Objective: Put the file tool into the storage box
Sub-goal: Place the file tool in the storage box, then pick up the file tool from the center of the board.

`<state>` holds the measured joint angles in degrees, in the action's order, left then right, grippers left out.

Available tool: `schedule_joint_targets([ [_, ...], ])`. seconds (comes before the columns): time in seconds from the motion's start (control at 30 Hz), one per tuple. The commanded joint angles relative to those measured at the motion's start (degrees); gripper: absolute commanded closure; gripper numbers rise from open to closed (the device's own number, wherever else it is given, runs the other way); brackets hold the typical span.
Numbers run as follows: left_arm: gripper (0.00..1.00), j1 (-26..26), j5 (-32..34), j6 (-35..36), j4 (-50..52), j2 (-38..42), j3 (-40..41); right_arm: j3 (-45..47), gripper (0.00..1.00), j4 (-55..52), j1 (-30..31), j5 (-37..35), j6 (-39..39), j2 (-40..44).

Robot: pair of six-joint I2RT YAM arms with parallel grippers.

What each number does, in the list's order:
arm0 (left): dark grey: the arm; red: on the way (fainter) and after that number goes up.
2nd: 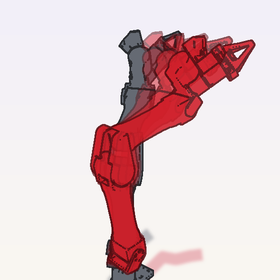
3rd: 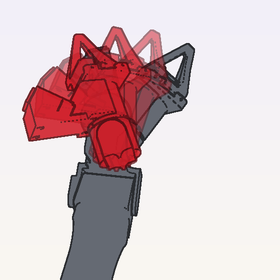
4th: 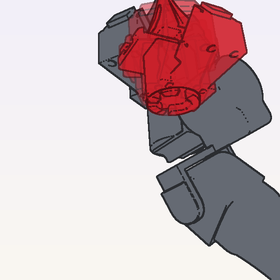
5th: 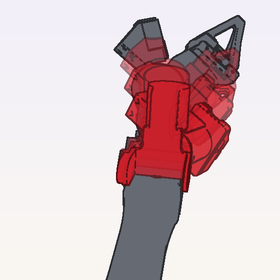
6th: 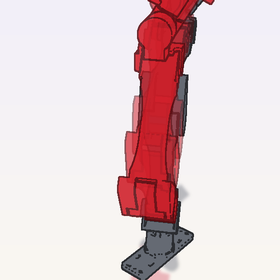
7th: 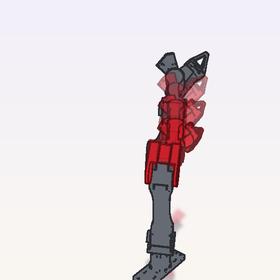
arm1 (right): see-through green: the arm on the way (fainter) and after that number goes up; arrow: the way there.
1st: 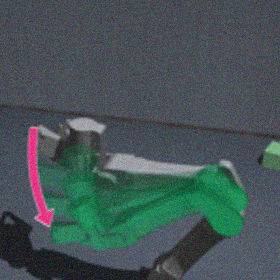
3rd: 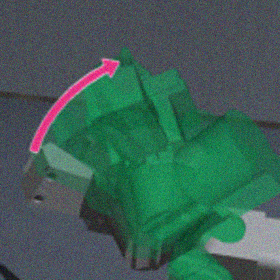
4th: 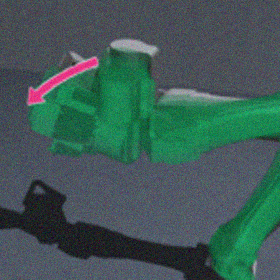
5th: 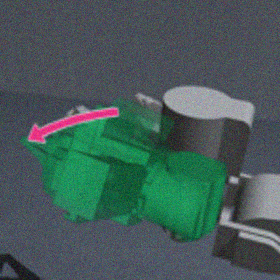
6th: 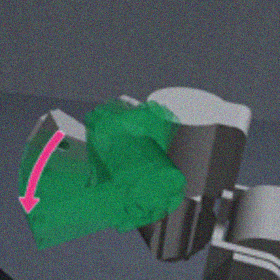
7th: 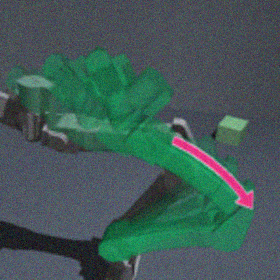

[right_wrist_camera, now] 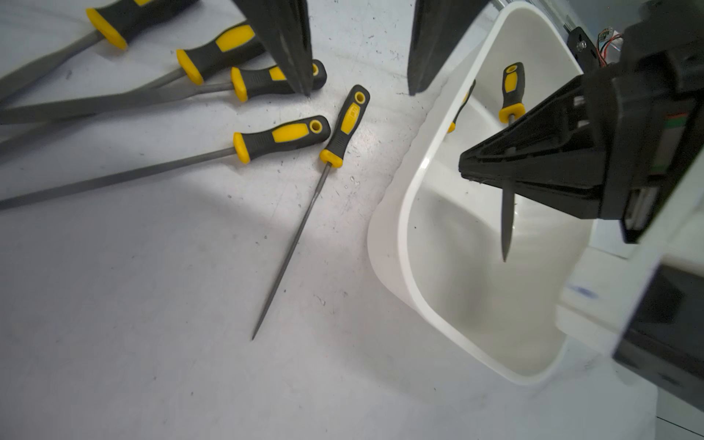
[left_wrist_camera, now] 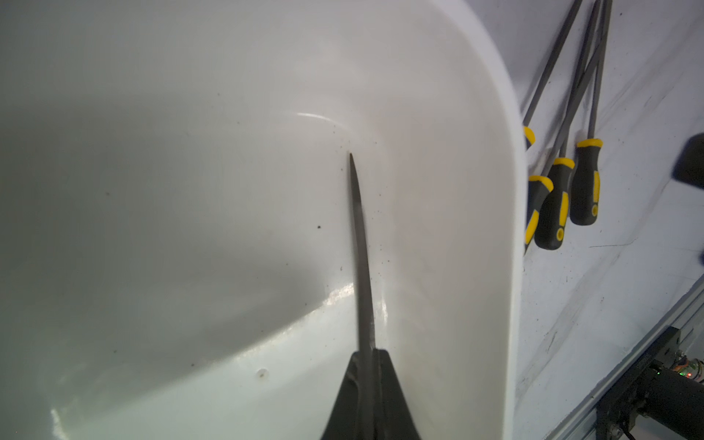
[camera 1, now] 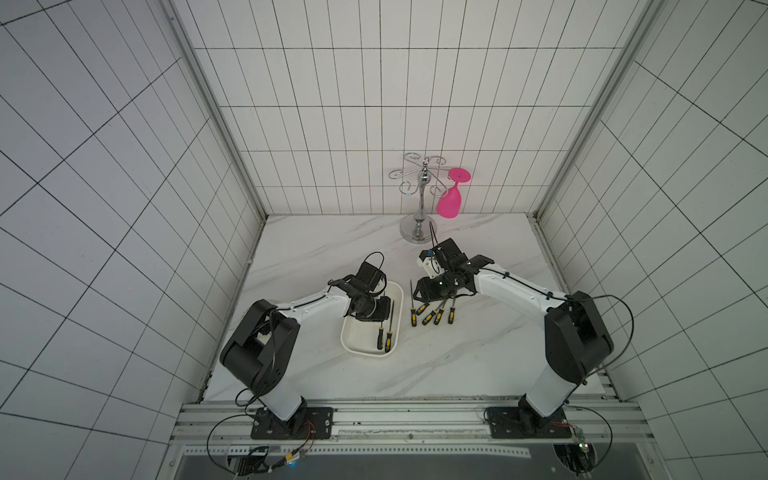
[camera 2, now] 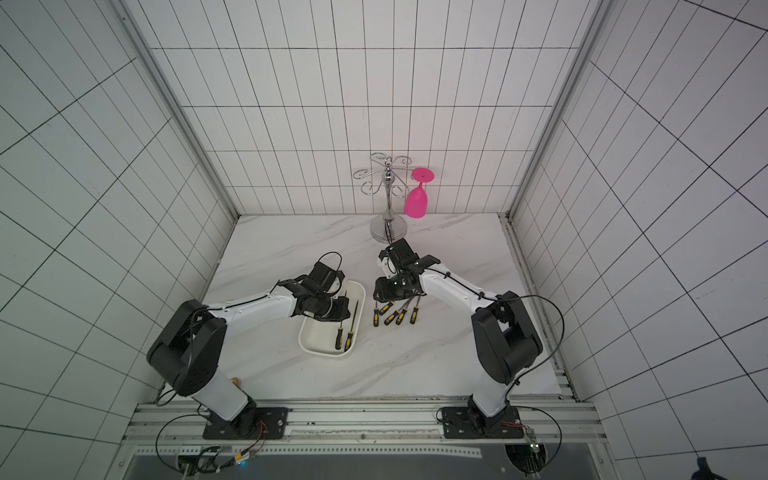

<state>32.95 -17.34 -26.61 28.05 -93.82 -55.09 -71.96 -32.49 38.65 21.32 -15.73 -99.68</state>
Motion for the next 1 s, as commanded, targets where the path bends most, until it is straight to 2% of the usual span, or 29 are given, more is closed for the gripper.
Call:
schedule_joint_targets([
  [0.0,0.74,0.0,1.7,0.2,-1.5,-0.8,-2.4,-3.6,0.55,-5.3,0.7,-0.9,2.6,-2.2],
  [0.1,0.57,0.0,2.5,-1.1,-2.4,-1.0,-3.1,-4.6,0.55,-6.6,1.6,-1.2,3.5,-3.9],
  [0.2,0.51,-0.1,4.0,-3.4,-4.0,-0.6,-3.2,-5.3,0.55,-7.1,2.4,-1.1,4.1,-4.9],
  [0.7,0.50,-3.0,5.5,-9.9,-8.6,4.3,-3.0,-6.6,0.61,-10.9,5.7,-1.8,6.1,-11.6],
  [0.97,0.50,-3.9,5.2,-9.8,-8.5,6.8,-0.9,-7.5,0.61,-10.4,6.0,-3.1,5.4,-15.1],
])
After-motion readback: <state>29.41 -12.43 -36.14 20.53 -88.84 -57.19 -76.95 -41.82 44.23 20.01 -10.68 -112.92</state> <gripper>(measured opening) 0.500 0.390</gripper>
